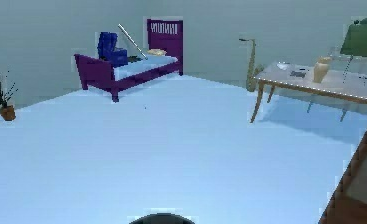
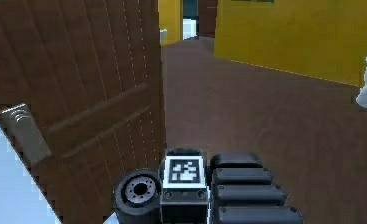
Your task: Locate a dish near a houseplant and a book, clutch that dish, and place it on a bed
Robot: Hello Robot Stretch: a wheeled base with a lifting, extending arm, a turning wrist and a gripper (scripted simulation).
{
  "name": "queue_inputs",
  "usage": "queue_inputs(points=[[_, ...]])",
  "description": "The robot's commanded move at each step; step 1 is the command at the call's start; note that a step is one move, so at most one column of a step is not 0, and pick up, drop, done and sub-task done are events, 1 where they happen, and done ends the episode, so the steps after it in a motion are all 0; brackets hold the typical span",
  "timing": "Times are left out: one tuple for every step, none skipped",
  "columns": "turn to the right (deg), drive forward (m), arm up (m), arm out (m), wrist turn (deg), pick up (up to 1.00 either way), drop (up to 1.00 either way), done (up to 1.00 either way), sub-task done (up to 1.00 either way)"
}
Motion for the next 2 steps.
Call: queue_inputs(points=[[0.0,1.0,0.0,0.0,0.0,0.0,0.0,0.0,0.0],[0.0,1.0,0.0,0.0,0.0,0.0,0.0,0.0,0.0]])
